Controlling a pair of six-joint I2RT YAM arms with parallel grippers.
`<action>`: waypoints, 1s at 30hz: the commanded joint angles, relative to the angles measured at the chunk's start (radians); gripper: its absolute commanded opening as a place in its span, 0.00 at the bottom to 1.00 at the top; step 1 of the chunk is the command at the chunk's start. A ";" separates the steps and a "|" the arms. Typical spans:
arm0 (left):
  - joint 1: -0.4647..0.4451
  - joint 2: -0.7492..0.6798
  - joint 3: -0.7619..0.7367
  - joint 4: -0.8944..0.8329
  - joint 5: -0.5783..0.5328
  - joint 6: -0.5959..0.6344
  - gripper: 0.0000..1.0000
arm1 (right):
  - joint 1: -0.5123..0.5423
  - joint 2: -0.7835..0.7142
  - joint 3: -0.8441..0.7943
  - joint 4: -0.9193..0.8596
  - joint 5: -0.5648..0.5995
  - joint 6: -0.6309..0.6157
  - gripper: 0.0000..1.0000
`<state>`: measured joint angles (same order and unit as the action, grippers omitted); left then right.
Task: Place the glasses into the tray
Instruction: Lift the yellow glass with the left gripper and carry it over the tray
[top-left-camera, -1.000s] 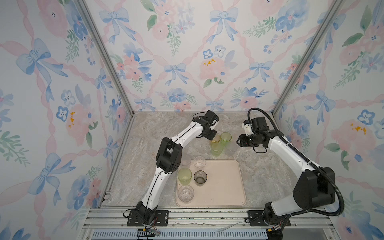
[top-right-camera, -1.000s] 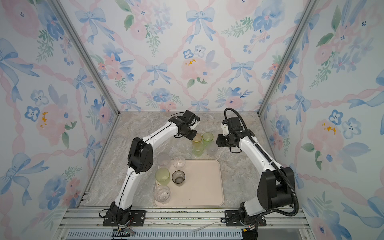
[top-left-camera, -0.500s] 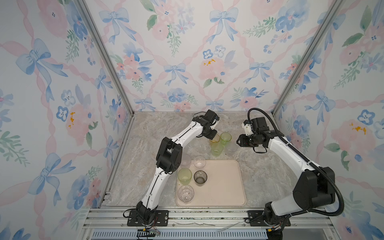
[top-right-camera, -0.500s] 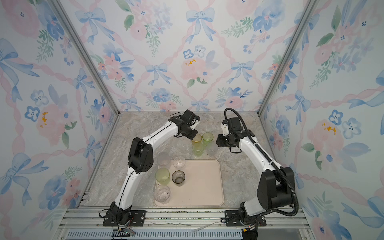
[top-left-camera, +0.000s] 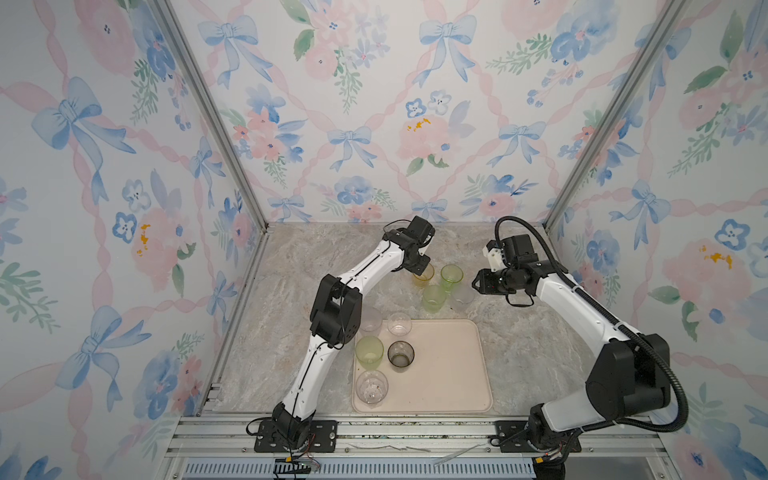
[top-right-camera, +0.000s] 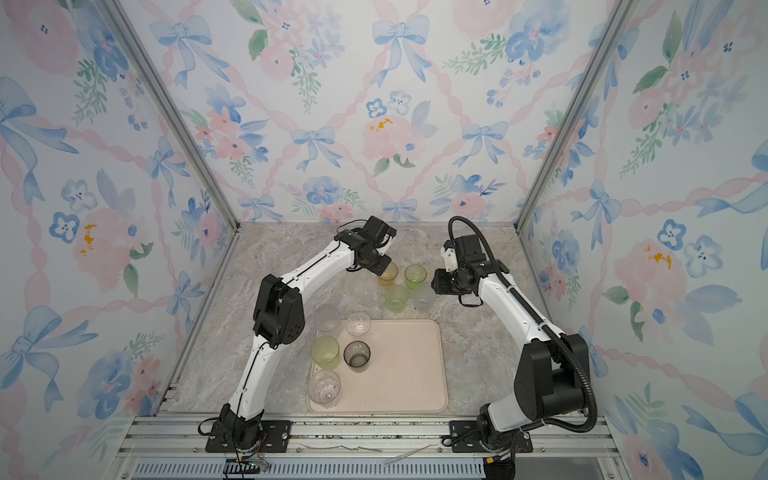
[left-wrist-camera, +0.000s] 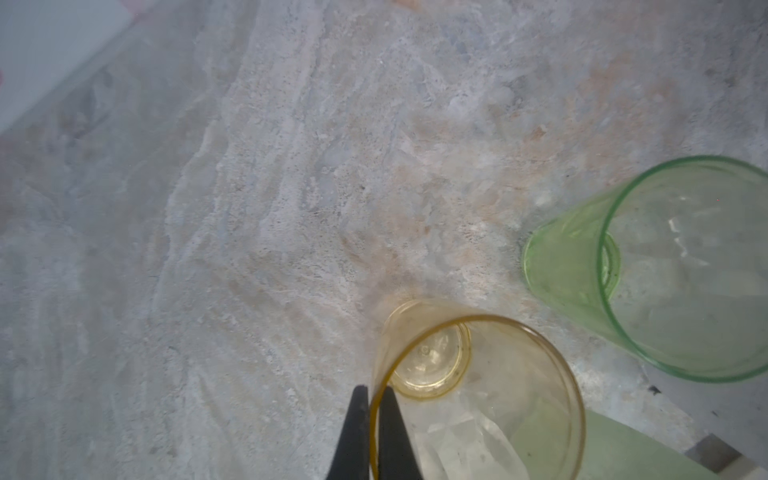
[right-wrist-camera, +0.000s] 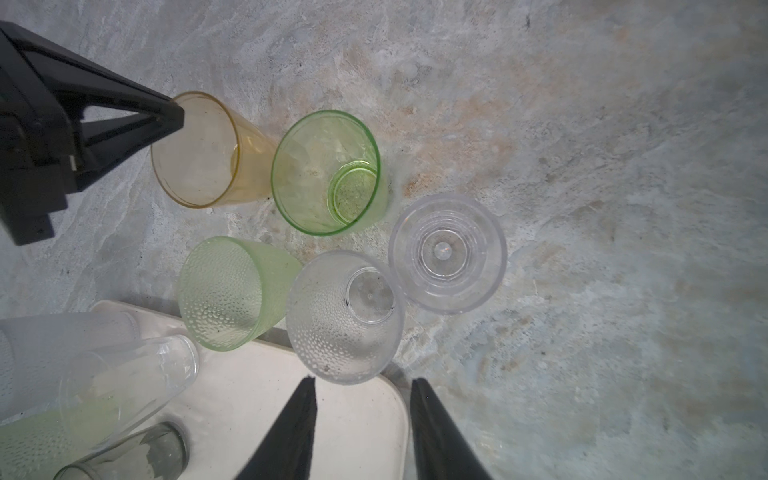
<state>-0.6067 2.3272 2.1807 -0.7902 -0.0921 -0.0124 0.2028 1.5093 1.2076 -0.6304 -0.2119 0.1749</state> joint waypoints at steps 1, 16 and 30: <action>0.020 -0.115 0.024 -0.007 -0.068 0.035 0.00 | 0.004 -0.040 -0.010 0.007 -0.016 0.005 0.41; -0.091 -0.598 -0.368 -0.007 0.011 0.102 0.00 | 0.054 -0.087 -0.045 0.009 0.014 0.032 0.41; -0.486 -1.011 -0.895 -0.014 0.040 0.043 0.00 | 0.110 -0.237 -0.185 -0.018 0.104 0.085 0.41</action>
<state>-1.0252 1.3247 1.3281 -0.8024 -0.0551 0.0624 0.2943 1.3064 1.0527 -0.6273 -0.1406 0.2344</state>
